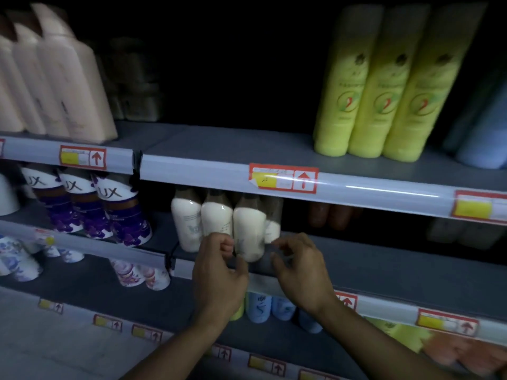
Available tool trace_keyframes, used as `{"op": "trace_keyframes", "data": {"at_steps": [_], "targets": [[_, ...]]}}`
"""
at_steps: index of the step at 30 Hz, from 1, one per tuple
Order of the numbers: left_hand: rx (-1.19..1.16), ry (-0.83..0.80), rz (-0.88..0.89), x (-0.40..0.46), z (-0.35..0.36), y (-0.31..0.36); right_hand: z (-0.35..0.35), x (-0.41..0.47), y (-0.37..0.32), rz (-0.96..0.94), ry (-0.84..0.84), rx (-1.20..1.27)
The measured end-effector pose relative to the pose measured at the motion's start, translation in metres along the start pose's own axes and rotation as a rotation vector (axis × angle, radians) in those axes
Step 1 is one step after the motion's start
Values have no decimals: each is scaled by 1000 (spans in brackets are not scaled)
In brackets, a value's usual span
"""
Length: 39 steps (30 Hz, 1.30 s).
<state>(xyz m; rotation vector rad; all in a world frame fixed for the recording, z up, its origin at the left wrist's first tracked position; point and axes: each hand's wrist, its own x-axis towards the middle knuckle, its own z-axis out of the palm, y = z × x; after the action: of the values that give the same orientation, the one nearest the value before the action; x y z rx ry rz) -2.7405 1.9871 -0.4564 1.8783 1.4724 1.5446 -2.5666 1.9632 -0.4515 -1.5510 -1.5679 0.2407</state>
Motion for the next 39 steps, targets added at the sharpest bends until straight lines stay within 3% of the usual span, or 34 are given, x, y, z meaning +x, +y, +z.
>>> {"op": "trace_keyframes", "data": {"at_steps": [6, 12, 16, 21, 32, 39], "targets": [[-86, -8, 95, -6, -7, 63, -66, -25, -21, -16, 85, 52], [-157, -9, 260, 9, -13, 137, -137, -34, -52, -161, 224, 70], [-161, -39, 338, 24, -11, 171, -179, -22, -65, -264, 396, -57], [-107, -117, 321, 51, -9, 197, -215, 6, -62, -188, 523, -97], [-18, -269, 217, 147, 53, 218, -251, 108, -44, 156, 378, -123], [-160, -196, 150, 168, 89, 207, -238, 133, -27, 178, 375, -94]]}}
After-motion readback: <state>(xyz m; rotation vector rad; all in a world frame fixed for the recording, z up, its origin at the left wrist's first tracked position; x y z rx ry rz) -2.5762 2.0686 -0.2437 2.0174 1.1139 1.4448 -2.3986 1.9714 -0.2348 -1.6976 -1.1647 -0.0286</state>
